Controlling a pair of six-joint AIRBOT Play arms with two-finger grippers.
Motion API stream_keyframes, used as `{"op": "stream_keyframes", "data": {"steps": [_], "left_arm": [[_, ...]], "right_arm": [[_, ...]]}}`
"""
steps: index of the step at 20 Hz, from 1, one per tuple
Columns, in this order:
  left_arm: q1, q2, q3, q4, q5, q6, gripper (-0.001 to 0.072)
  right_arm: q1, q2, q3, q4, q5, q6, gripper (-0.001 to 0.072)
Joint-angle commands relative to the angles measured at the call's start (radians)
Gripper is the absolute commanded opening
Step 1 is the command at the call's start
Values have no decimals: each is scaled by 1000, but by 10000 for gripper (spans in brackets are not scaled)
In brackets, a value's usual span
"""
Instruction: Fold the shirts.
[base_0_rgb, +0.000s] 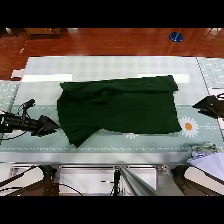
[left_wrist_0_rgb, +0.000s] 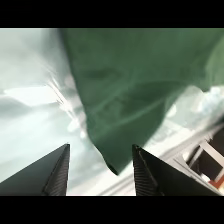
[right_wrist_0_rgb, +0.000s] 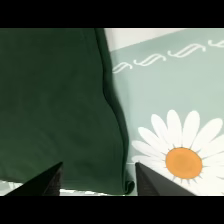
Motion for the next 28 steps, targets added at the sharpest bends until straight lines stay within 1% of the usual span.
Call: {"op": "stream_keyframes", "data": {"steps": [1, 2, 6, 7, 8, 9, 10, 11, 12, 13, 16, 22, 28], "left_arm": [[-25, -6, -12, 0, 84, 4, 521], [-44, -14, -11, 0, 105, -8, 549], [-151, -70, -11, -1, 175, -40, 548], [-174, -82, -11, -12, 199, -48, 544], [-190, -92, -11, -34, 216, -48, 502], [-200, -96, -11, -54, 231, -48, 306], [-204, -98, -11, -68, 235, -47, 122], [-204, -98, -11, -71, 235, -47, 69], [-203, -98, -11, -70, 235, -44, 42], [-203, -98, -11, -71, 233, -43, 25], [-203, -98, -11, -71, 233, -43, 25], [-203, -98, -11, -70, 233, -43, 25], [-203, -98, -11, -70, 233, -35, 25]], "right_arm": [[-35, 13, -62, 56, -12, -45, 539], [-35, 13, -71, 68, -12, -52, 539], [-35, 13, -81, 76, 10, -70, 551], [-35, 13, -81, 77, 14, -74, 553], [-35, 13, -81, 76, 19, -79, 565], [-35, 13, -81, 73, 25, -85, 591], [-35, 13, -81, 63, 30, -87, 591], [-35, 13, -84, 47, 32, -87, 591], [-35, 13, -97, 32, 31, -88, 592], [-35, 13, -116, 27, 31, -91, 593], [-35, 13, -188, 19, 16, -132, 600], [-35, 9, -240, -32, -25, -155, 601], [-34, -79, -240, -9, 23, -151, 601]]}}
